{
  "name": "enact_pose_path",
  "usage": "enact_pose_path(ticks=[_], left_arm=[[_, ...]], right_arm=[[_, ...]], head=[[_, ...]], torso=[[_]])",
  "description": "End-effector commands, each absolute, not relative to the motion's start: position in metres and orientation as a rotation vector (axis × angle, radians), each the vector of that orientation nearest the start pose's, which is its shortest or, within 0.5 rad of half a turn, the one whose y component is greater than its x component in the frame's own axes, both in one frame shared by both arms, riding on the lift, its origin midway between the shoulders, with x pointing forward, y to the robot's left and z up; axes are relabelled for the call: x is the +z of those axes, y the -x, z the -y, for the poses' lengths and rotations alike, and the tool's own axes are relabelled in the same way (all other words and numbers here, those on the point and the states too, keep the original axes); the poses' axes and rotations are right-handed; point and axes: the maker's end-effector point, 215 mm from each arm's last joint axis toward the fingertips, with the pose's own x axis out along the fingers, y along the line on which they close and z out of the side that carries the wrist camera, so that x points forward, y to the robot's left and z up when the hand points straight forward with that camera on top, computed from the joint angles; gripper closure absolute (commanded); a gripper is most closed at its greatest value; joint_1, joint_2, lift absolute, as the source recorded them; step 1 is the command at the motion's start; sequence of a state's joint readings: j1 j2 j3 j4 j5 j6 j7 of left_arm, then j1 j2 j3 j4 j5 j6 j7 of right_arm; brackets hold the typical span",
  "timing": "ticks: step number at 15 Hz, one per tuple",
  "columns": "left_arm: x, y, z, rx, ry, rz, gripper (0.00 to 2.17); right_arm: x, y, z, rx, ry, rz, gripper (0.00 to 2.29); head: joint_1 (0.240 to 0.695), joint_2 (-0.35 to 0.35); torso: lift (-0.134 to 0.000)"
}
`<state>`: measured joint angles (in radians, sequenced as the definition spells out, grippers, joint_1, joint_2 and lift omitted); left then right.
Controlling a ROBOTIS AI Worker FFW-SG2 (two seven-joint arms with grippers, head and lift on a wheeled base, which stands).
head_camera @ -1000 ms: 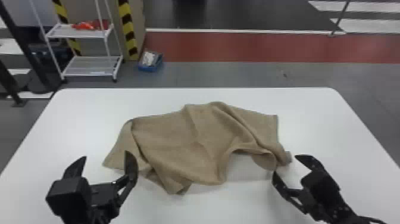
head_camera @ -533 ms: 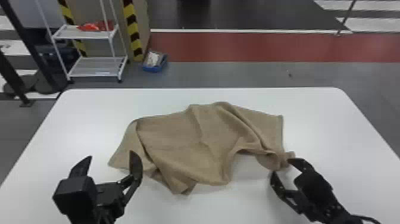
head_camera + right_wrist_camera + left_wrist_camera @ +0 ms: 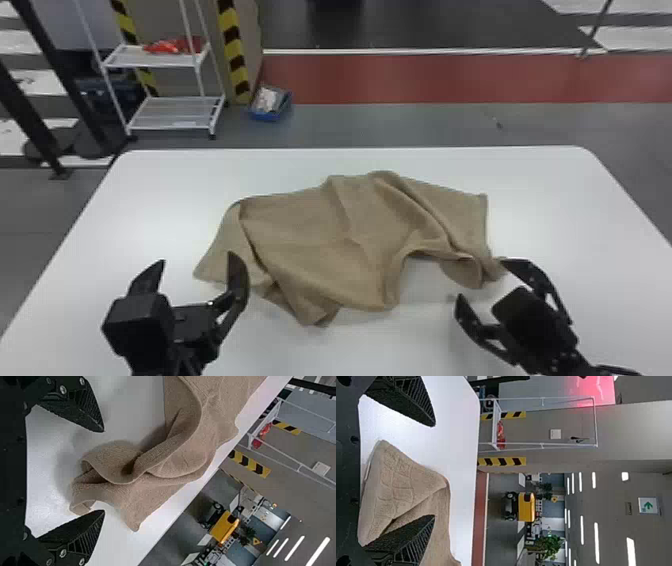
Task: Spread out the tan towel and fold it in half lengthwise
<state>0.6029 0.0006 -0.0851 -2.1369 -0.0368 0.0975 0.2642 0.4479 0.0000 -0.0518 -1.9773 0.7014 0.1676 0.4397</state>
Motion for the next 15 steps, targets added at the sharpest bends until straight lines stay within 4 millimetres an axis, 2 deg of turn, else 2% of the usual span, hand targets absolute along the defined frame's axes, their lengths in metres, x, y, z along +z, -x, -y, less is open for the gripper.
enact_pose_path(ticks=[1,8,15], left_arm=[[-0.358,-0.410,-0.237,0.191,-0.007,-0.132,0.05],[-0.357,-0.408,-0.240,0.197,-0.007,-0.130,0.05],[-0.356,-0.408,-0.243,0.203,0.001,-0.127,0.05]], right_arm=[[-0.451,-0.436,0.216,0.328,0.652,-0.392,0.18],[-0.469,-0.436,0.214,0.349,0.637,-0.454,0.40],[-0.465,-0.435,0.195,0.379,0.662,-0.438,0.40]], head=[[0.695,0.027],[0.695,0.034],[0.695,0.053]], torso=[[-0.123],[-0.123],[-0.123]])
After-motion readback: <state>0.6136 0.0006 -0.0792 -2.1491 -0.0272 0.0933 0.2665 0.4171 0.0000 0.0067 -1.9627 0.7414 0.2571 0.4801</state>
